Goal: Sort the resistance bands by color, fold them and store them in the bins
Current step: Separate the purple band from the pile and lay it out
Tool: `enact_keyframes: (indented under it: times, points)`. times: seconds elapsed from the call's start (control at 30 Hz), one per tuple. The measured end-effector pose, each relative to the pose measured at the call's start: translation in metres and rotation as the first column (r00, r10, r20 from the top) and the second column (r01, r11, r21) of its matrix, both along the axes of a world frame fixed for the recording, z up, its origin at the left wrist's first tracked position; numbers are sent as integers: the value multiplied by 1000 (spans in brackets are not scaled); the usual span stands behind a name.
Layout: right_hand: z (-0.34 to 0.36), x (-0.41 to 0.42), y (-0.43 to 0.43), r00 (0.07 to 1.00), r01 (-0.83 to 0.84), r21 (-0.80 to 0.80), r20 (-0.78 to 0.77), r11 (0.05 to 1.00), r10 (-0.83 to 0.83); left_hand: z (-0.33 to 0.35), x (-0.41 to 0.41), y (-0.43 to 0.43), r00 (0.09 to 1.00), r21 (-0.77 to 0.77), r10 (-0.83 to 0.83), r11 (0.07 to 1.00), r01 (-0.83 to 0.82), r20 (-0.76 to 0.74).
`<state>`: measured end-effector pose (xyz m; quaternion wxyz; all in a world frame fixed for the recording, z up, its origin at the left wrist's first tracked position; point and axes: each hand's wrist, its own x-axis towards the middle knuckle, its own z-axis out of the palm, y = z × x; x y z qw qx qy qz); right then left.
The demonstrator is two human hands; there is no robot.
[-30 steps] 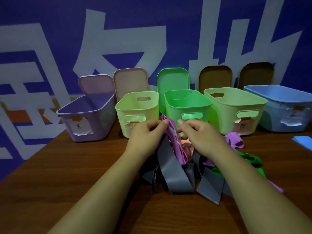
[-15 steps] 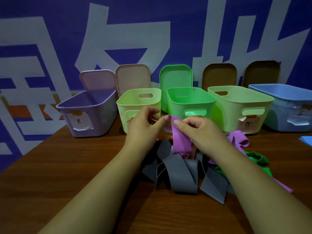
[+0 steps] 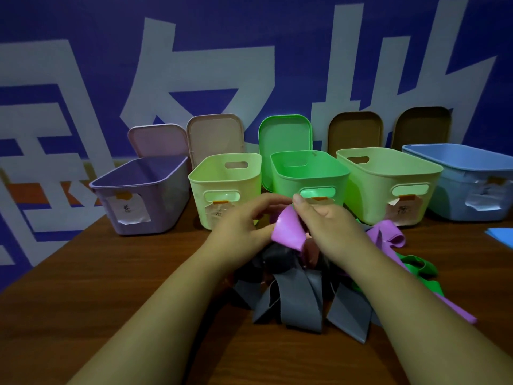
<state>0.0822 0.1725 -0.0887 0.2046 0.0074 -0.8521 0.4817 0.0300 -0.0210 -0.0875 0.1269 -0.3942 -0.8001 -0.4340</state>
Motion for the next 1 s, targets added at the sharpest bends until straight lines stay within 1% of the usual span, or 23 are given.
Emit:
enact_keyframes:
  times: [0.1,0.13,0.23,0.33,0.47,0.53,0.6,0.7,0.77,0.83,0.9,1.0]
  points:
    - [-2,-1,0,999,-17,1,31,1000,17,-3,4,3,993,-27,50,999,-47,106]
    - [-2,-1,-1,999,-26,-4,36,1000,27,-4,4,4,987,-4,60,998,-60,152]
    - [-2,0,0,995,-95,-9,38,995,95,-3,2,9,944,127,67,985,-113,323]
    - [1,2,0,980,-198,-27,23,980,199,-3,-3,7,939,183,90,970,-158,332]
    - [2,6,-2,977,-209,59,-27,976,211,-5,-6,3,928,292,110,930,-222,356]
    - [-2,6,-2,977,-213,74,-11,974,214,-4,-6,3,934,299,120,927,-227,337]
    - [-5,4,-2,979,-204,97,0,974,205,-4,-7,2,942,268,137,937,-224,307]
    - [-7,0,-2,981,-186,85,-37,979,190,-4,-8,-1,950,190,177,955,-229,256]
    - [-5,-1,-1,981,-171,53,-83,984,175,-4,-9,-2,965,99,177,975,-199,191]
    - [-5,-2,-1,975,-182,0,-128,983,180,-3,-10,-1,976,-8,147,989,-148,160]
    - [-5,-3,-1,974,-188,-33,-138,982,182,-4,-10,-2,979,-85,115,991,-102,169]
    - [-7,-5,0,979,-169,-76,-127,983,159,-9,-13,-2,973,-130,86,990,-59,214]
